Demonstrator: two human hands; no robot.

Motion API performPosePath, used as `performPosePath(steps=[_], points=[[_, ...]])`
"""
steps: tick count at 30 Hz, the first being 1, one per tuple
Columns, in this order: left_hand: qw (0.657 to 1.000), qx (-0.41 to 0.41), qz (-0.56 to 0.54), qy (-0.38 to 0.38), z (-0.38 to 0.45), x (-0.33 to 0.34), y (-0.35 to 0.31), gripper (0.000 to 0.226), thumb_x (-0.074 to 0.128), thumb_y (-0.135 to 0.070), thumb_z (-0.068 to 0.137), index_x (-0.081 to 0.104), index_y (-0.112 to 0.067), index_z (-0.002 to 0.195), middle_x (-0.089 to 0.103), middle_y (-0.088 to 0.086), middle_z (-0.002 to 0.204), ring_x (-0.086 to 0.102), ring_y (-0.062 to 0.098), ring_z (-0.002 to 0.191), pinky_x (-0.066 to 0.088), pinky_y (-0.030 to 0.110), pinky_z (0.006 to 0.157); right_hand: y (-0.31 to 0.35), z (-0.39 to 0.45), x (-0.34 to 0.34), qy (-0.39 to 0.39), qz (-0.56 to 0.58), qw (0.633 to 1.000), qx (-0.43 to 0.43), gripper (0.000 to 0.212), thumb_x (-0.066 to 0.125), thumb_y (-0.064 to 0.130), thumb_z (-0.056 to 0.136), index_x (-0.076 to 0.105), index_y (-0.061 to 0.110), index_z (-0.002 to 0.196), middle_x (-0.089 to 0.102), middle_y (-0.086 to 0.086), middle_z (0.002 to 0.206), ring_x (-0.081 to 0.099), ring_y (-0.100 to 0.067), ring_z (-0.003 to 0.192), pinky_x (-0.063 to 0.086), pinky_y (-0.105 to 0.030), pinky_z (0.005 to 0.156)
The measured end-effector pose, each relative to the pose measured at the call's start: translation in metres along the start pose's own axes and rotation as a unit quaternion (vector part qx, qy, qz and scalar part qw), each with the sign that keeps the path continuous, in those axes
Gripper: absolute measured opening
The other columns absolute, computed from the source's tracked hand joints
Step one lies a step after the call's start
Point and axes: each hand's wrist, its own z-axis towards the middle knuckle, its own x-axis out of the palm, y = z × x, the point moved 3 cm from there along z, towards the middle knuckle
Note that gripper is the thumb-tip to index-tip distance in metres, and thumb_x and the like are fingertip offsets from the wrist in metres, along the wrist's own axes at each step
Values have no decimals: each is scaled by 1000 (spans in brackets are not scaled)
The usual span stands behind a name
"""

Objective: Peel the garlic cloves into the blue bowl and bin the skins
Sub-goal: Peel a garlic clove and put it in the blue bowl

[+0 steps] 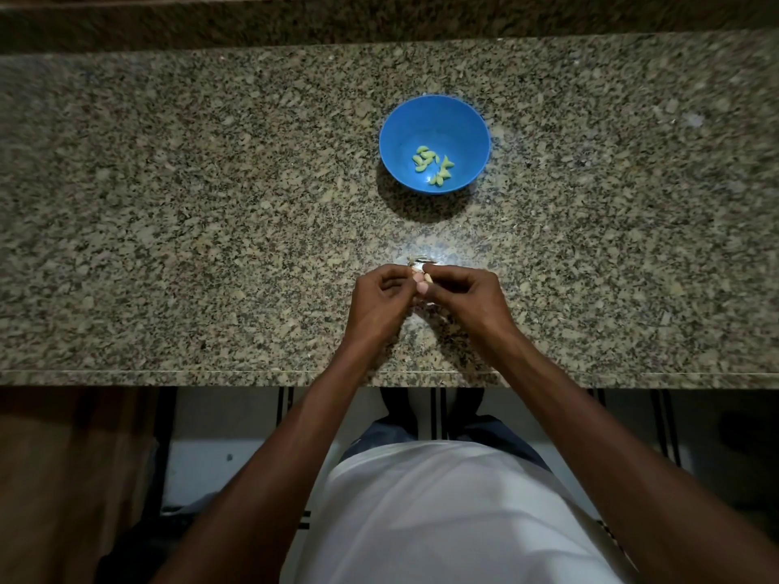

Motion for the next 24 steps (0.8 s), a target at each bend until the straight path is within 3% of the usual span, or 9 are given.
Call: performPosePath(steps=[4, 13, 18, 24], points=[[1000, 7, -3, 14, -4, 2, 1, 17, 77, -16, 95, 73, -4, 106, 79, 9, 94, 78, 21, 88, 63, 30, 80, -2, -2, -6, 0, -16, 1000, -3, 32, 81, 10, 91, 76, 2, 121, 79, -8, 116, 76, -18, 108, 61, -37, 97], [996, 22, 76, -44, -10, 9, 7, 3, 75, -17, 96, 73, -16, 96, 76, 1, 86, 75, 11, 80, 61, 23, 71, -8, -5, -16, -7, -30, 999, 27, 12, 77, 15, 96, 82, 10, 105, 80, -16, 91, 72, -30, 80, 61, -49, 81], [979, 40, 144, -142, -10, 2, 6, 7, 73, -18, 96, 71, -25, 93, 72, -9, 86, 70, 6, 81, 56, 19, 70, -12, 0, -17, -20, 19, 997, 77, 13, 76, 12, 96, 81, 7, 107, 79, -19, 96, 70, -30, 84, 56, -49, 83], [972, 66, 196, -112, -11, -2, 14, 27, 81, -9, 87, 78, -14, 112, 73, -7, 103, 72, 6, 94, 59, 18, 80, -7, 2, -24, -4, 31, 994, 102, 14, 75, 10, 97, 78, 4, 109, 79, -21, 96, 72, -32, 86, 54, -63, 97]])
